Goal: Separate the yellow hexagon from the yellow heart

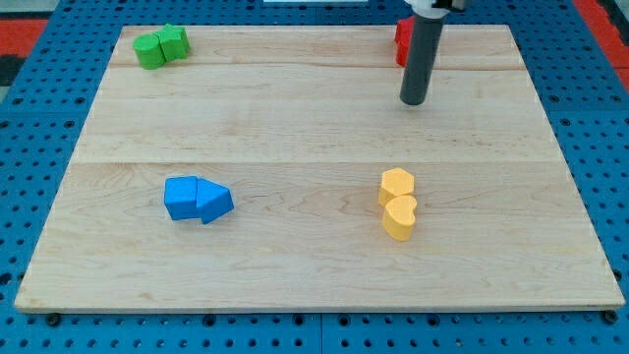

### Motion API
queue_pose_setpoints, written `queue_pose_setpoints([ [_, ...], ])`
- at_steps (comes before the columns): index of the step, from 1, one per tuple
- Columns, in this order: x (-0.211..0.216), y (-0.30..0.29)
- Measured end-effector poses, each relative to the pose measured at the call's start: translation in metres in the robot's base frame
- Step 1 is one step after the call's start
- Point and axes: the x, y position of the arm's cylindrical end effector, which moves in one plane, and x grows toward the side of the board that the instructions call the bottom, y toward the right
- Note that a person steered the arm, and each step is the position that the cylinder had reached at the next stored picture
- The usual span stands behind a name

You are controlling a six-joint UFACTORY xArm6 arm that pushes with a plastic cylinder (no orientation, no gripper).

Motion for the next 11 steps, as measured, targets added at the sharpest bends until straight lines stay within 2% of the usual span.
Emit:
queue_pose_setpoints([
  [1, 0.0, 0.054],
  [3, 0.112, 0.068],
  [4, 0.16, 0.064],
  [7, 0.219, -0.01],
  [11, 0.12, -0.087],
])
